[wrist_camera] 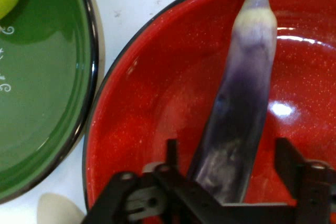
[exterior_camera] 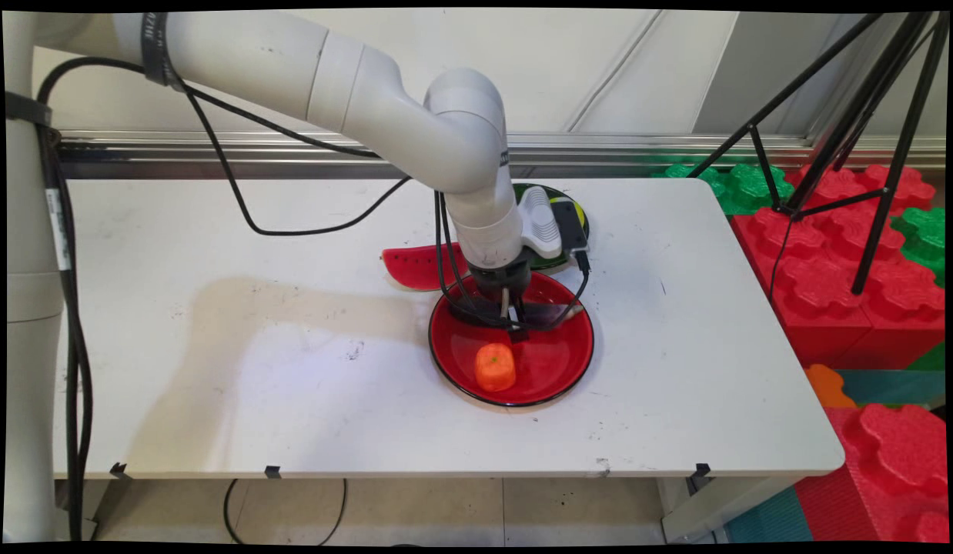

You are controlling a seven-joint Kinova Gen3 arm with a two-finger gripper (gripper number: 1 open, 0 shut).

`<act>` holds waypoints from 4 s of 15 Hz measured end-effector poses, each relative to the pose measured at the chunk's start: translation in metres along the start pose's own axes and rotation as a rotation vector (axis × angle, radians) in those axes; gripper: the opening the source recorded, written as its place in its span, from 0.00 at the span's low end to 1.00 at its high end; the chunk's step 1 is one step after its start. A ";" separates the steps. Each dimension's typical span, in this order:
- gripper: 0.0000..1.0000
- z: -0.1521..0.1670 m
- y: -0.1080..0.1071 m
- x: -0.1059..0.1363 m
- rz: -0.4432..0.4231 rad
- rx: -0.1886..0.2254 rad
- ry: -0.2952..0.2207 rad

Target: Pick up the eggplant from the red plate, then place the picked object on the green plate

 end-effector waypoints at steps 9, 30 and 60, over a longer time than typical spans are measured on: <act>0.00 -0.004 -0.002 0.002 0.049 0.003 0.004; 0.00 -0.140 -0.058 0.038 -0.202 0.252 0.202; 0.00 0.021 -0.171 0.051 -0.479 0.271 0.132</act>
